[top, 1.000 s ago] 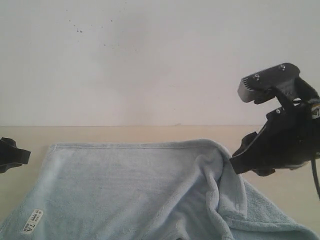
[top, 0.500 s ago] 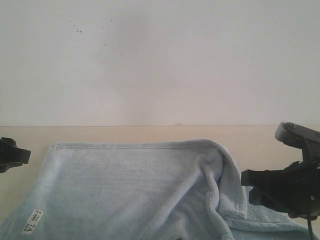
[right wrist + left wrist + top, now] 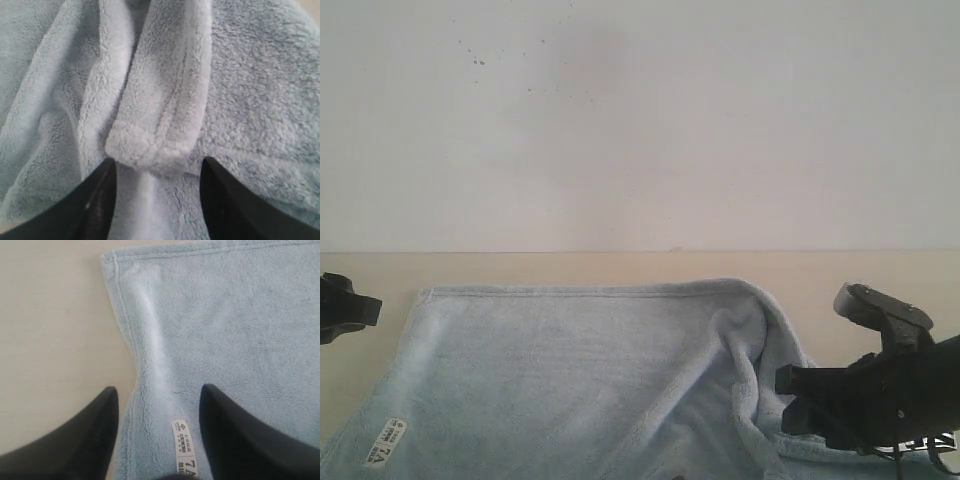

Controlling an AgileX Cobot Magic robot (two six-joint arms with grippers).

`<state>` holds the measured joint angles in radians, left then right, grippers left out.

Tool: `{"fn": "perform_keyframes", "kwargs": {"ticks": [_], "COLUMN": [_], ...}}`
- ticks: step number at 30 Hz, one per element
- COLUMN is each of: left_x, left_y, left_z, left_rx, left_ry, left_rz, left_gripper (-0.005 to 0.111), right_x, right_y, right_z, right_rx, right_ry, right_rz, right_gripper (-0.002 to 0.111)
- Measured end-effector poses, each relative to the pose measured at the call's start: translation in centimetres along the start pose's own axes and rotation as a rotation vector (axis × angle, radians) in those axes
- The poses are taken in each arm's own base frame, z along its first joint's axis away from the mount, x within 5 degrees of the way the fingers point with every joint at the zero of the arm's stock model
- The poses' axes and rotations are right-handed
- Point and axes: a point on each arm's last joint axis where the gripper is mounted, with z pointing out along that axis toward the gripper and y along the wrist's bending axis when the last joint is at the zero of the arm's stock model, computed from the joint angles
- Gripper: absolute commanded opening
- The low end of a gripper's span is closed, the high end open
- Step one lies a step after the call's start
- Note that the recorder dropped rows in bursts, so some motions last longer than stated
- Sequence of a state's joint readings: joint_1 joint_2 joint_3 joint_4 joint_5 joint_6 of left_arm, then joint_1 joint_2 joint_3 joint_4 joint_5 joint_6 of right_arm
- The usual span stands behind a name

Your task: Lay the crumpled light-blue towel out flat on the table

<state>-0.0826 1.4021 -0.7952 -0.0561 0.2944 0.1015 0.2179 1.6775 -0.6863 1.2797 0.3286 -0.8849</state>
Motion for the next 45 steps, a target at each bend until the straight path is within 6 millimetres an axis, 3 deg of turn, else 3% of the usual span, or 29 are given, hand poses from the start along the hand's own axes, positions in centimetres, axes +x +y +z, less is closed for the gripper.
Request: {"fn": "perform_keyframes", "kwargs": {"ticks": [6, 18, 20, 27, 30, 34, 39, 45], "left_x": [0.0, 0.0, 0.0, -0.1, -0.1, -0.1, -0.1, -0.1], "left_y": [0.0, 0.0, 0.0, 0.0, 0.0, 0.0, 0.0, 0.0], "left_z": [0.0, 0.0, 0.0, 0.0, 0.0, 0.0, 0.0, 0.0], "left_rx": [0.001, 0.001, 0.000, 0.000, 0.000, 0.000, 0.000, 0.000], "left_ry": [0.000, -0.002, -0.004, -0.008, -0.008, -0.008, -0.008, -0.008], "left_rz": [-0.003, -0.003, -0.003, -0.003, -0.003, -0.003, -0.003, -0.003], "left_gripper": [0.048, 0.048, 0.048, 0.048, 0.048, 0.048, 0.048, 0.048], "right_x": [-1.4, -1.1, -1.1, -1.2, -1.3, -1.6, -3.6, -9.2], "right_y": [0.4, -0.3, -0.3, -0.5, -0.6, -1.0, -0.7, -0.6], "right_z": [1.2, 2.4, 2.4, 2.4, 2.4, 2.4, -0.1, -5.0], "right_rx": [-0.042, -0.028, -0.024, -0.004, 0.010, 0.056, 0.142, 0.199], "right_ry": [-0.019, 0.018, 0.015, 0.003, -0.006, -0.035, -0.186, -0.429], "right_rz": [-0.022, -0.013, -0.013, -0.017, -0.019, -0.028, -0.147, -0.239], "right_gripper": [0.049, 0.048, 0.042, 0.007, -0.001, 0.000, 0.000, 0.000]}}
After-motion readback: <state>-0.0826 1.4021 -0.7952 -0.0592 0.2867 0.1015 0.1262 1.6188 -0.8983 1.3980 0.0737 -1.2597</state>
